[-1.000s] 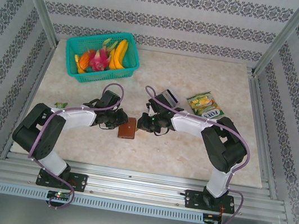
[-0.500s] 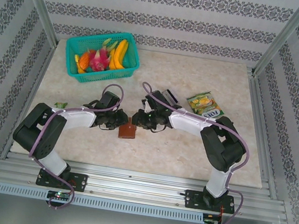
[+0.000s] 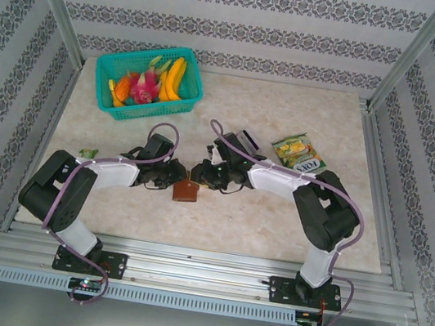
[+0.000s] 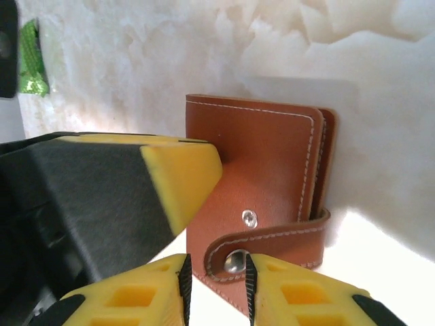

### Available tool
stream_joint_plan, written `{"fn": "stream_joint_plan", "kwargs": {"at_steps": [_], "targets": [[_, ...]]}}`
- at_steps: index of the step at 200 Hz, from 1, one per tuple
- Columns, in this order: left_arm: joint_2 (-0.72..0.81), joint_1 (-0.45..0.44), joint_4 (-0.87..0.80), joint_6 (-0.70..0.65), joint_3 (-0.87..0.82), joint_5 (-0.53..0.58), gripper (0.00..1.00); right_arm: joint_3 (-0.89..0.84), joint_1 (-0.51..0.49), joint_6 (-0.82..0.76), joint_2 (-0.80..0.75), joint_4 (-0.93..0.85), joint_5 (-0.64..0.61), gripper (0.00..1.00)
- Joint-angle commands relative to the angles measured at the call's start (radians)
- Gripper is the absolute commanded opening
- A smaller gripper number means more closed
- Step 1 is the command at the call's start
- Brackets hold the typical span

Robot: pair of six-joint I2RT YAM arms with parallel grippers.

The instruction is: Put the credit cards into the card holder

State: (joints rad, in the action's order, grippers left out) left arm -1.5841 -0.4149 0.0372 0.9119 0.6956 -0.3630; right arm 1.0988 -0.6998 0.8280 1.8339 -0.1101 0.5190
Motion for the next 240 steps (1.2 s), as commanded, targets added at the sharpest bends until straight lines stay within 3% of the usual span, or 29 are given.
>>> {"fn": "stream_joint_plan", "kwargs": {"at_steps": [1, 34, 80, 240], "targets": [[-0.018, 0.006, -0.016, 0.008, -0.032, 0.009, 0.19, -0.034, 0.032, -0.006, -0.072, 0.028, 0.012, 0.28], [-0.019, 0.006, -0.014, 0.011, -0.036, 0.009, 0.19, -0.037, 0.052, -0.023, -0.070, 0.013, 0.021, 0.28], [-0.014, 0.005, -0.019, 0.008, -0.033, 0.009, 0.19, 0.009, 0.046, -0.019, 0.011, 0.010, 0.041, 0.10], [-0.001, 0.005, -0.029, 0.010, -0.030, 0.011, 0.19, 0.078, -0.013, -0.019, 0.093, -0.039, 0.040, 0.13]]}}
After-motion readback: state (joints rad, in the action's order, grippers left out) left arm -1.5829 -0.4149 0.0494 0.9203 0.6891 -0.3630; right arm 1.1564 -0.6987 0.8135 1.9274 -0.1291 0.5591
